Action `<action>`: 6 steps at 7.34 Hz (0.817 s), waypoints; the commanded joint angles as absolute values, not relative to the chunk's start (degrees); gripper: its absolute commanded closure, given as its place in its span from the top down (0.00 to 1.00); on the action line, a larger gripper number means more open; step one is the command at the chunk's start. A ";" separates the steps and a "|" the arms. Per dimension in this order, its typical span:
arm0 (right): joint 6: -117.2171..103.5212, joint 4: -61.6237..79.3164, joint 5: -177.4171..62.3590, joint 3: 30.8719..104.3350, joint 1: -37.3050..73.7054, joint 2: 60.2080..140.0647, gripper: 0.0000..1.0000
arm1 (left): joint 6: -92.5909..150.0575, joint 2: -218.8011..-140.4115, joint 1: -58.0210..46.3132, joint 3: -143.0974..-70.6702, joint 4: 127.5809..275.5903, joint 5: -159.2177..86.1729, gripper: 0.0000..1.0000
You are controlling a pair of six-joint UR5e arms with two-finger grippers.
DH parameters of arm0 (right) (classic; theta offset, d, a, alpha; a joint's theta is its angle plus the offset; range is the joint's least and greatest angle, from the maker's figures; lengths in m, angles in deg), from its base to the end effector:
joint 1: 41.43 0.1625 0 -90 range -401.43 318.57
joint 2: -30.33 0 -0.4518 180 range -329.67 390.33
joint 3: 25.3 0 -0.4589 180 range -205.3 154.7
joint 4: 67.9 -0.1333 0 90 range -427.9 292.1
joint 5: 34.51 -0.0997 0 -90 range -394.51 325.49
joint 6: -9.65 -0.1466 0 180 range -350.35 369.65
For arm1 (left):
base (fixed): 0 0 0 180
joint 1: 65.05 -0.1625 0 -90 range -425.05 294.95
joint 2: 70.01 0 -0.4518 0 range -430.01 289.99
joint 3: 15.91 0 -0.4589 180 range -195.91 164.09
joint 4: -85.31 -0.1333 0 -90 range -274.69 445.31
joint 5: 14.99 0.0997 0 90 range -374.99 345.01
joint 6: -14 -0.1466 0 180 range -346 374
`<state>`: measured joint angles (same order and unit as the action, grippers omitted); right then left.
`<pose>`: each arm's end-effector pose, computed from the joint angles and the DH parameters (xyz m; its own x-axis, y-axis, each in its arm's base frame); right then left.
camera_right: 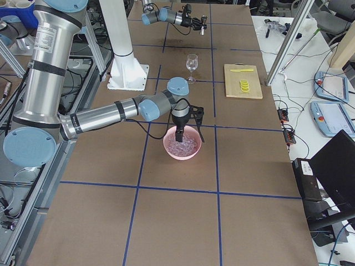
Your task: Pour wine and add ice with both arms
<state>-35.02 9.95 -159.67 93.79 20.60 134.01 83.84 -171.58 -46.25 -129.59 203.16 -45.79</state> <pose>-0.1817 -0.4463 0.5397 0.7169 0.1104 0.6883 -0.1241 0.9918 -0.0299 0.4631 -0.4315 0.2853 0.7088 -0.0549 -0.7032 0.6880 0.2735 0.6722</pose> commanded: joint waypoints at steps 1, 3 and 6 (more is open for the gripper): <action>-35.08 9.45 -159.40 92.91 19.57 134.13 1.00 | 76.82 -177.13 -46.33 -129.73 203.26 -49.60 0.00; -35.17 8.83 -159.31 92.73 18.51 134.13 1.00 | 71.68 -180.91 -46.94 -129.21 203.08 -49.88 0.00; -35.17 5.16 -158.17 90.72 17.98 135.09 1.00 | 64.04 -184.00 -49.14 -128.94 202.90 -49.88 0.00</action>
